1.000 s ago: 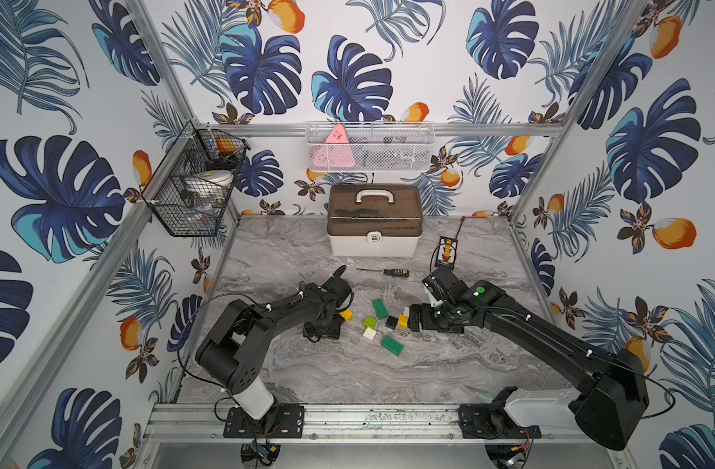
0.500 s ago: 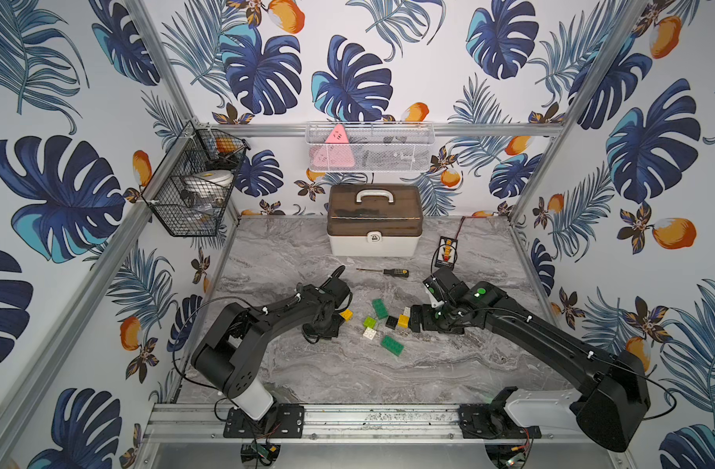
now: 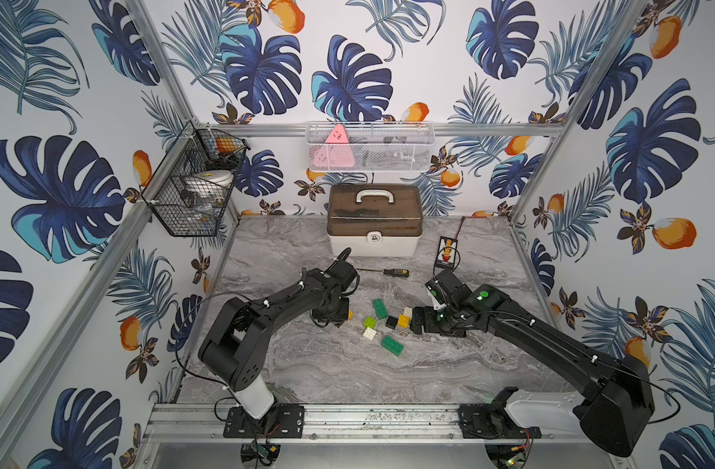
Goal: Assemble a giraffe with lego
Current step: Pick up the lego brick from the center of the board, then assemble the lego brick with the lego brick.
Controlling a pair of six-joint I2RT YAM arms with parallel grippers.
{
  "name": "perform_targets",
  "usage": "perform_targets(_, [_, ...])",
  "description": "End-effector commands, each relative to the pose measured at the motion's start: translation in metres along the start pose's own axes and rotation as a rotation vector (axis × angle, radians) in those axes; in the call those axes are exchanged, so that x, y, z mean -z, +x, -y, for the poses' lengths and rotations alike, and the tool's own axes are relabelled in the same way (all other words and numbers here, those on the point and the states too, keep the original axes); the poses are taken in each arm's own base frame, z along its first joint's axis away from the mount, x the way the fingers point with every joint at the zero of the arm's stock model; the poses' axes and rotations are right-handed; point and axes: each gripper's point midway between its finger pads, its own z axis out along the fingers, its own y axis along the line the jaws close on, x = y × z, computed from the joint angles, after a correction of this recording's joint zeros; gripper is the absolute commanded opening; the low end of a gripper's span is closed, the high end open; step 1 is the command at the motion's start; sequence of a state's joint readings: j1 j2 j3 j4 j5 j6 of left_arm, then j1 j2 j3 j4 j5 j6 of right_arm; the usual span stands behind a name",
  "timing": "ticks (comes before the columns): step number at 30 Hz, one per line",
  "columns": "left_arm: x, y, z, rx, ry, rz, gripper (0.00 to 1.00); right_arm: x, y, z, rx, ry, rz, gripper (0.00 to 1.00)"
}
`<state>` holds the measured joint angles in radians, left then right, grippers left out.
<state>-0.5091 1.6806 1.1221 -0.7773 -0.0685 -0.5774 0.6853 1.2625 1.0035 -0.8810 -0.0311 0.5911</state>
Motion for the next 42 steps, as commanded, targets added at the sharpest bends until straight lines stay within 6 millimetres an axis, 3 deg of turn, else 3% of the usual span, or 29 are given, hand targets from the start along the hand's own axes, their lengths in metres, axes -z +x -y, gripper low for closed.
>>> perform_targets(1, [-0.002,0.000,0.004,0.038,0.011,-0.018,0.16,0.002,0.000,0.003,-0.011,0.007,0.011,0.97])
perform_targets(6, [-0.006,-0.005,0.002,0.000,-0.014,-0.006,0.15,0.002,-0.001,0.005,-0.008,0.012,0.011,0.97])
perform_targets(13, [-0.007,-0.018,0.013,-0.214,0.014,0.008,0.12,0.002,-0.004,0.003,0.001,0.007,0.011,0.97])
perform_targets(25, [-0.004,-0.005,0.015,-0.436,0.052,-0.027,0.12,-0.001,-0.007,0.005,0.000,-0.001,-0.002,0.97])
perform_targets(32, [-0.004,-0.001,0.011,-0.488,0.044,-0.027,0.13,-0.003,-0.008,0.004,0.003,-0.006,-0.011,0.97])
perform_targets(42, [-0.018,-0.002,0.013,-0.518,0.040,-0.036,0.14,-0.002,-0.007,0.004,0.005,-0.009,-0.019,0.97])
